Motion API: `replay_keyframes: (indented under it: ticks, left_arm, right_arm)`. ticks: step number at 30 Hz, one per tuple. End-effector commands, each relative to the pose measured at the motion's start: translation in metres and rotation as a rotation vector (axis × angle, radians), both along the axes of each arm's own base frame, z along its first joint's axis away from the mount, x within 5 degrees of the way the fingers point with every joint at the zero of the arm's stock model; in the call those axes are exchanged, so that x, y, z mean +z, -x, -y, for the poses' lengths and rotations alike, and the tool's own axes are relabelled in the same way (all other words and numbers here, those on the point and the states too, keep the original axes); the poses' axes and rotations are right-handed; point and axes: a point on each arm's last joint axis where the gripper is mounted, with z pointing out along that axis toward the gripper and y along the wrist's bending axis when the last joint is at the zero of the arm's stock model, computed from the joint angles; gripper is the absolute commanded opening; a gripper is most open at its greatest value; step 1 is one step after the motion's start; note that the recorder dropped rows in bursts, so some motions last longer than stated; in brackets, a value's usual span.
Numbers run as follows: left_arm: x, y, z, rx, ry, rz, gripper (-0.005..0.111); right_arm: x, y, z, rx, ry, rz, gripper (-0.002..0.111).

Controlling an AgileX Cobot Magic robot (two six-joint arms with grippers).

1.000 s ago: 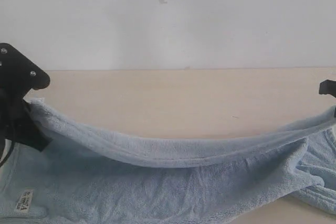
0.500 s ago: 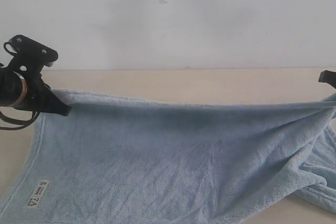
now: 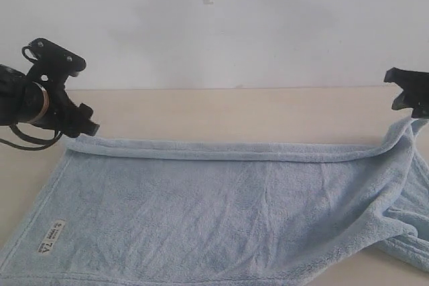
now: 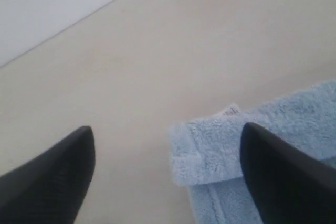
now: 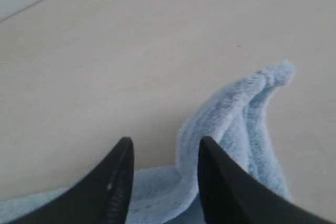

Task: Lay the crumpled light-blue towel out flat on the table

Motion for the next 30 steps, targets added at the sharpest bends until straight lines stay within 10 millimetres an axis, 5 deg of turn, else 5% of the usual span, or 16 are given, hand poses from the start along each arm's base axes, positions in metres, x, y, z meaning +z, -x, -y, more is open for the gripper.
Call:
replay_keyframes:
  ticks: [1, 3, 6, 10, 15, 22, 30]
  left_arm:
    - [0.027, 0.007, -0.002, 0.172, 0.21, 0.049, 0.066]
    - [0.036, 0.025, 0.005, 0.144, 0.334, 0.018, 0.034]
    - [0.029, 0.051, 0.011, 0.078, 0.253, -0.058, 0.004]
    - [0.012, 0.086, 0.013, 0.061, 0.193, -0.176, 0.004]
    - [-0.007, 0.126, 0.043, -0.124, 0.131, -0.347, 0.004]
    - [-0.011, 0.159, 0.099, -0.651, -0.023, -0.456, 0.004]
    - [-0.033, 0.147, 0.098, -0.686, -0.073, -0.457, 0.004]
  right_arm:
    - [0.046, 0.013, -0.015, 0.187, -0.018, 0.024, 0.039]
    - [0.053, 0.029, -0.022, 0.33, 0.014, -0.058, 0.039]
    - [0.048, 0.041, -0.022, 0.324, -0.015, -0.196, 0.033]
    - [0.018, 0.063, -0.02, 0.29, -0.003, -0.373, 0.0]
    - [-0.047, 0.119, -0.021, 0.173, 0.008, -0.561, 0.0]
    - [-0.029, 0.133, -0.037, 0.208, -0.019, -0.399, 0.0]
    - [-0.037, 0.152, -0.009, 0.064, 0.251, -0.612, 0.0]
